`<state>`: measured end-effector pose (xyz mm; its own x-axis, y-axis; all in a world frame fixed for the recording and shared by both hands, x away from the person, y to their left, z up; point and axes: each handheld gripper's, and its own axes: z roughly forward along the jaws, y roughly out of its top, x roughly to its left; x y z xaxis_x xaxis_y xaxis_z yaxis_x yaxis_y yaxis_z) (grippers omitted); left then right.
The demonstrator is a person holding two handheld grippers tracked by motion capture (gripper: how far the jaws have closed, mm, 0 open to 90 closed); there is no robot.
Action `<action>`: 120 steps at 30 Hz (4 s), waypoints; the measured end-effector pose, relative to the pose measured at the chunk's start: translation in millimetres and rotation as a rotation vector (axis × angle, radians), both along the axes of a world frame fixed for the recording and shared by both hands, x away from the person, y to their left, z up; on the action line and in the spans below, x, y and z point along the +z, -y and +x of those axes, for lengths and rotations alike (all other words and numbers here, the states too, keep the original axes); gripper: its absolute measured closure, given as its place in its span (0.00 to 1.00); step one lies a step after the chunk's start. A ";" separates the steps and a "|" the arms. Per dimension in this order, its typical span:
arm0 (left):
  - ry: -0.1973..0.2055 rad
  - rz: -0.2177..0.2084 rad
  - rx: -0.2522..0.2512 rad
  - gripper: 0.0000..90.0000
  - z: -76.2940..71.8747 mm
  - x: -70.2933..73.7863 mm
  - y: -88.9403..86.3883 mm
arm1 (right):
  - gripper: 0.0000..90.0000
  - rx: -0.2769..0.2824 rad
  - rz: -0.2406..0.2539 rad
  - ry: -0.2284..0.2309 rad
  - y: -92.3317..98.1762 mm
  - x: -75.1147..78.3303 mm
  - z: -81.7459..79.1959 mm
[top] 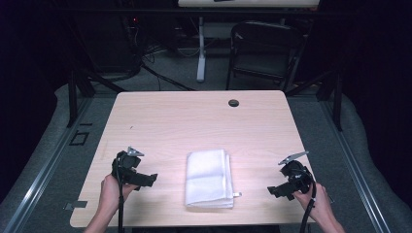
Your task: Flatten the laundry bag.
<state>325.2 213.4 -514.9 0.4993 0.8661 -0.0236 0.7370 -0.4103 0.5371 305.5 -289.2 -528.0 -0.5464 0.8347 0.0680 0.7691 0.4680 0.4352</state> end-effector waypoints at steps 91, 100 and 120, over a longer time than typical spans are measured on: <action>-0.029 0.039 -0.528 0.51 -45.0 -31.1 173.8 | 0.16 0.085 0.055 -0.019 -28.2 5.3 -3.8; -0.056 -0.014 -0.542 0.84 -41.8 -34.5 170.1 | 0.40 0.117 0.046 0.011 -38.3 7.6 -5.8; -0.016 -0.117 -0.507 0.98 -41.4 -26.4 158.6 | 1.00 0.289 0.074 0.015 -118.4 11.2 3.7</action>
<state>283.9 54.8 -541.3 0.8543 0.5065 -0.1169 0.4697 -0.6558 0.5911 309.2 -170.8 -516.7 -0.7624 0.6372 0.1133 0.6017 0.6334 0.4865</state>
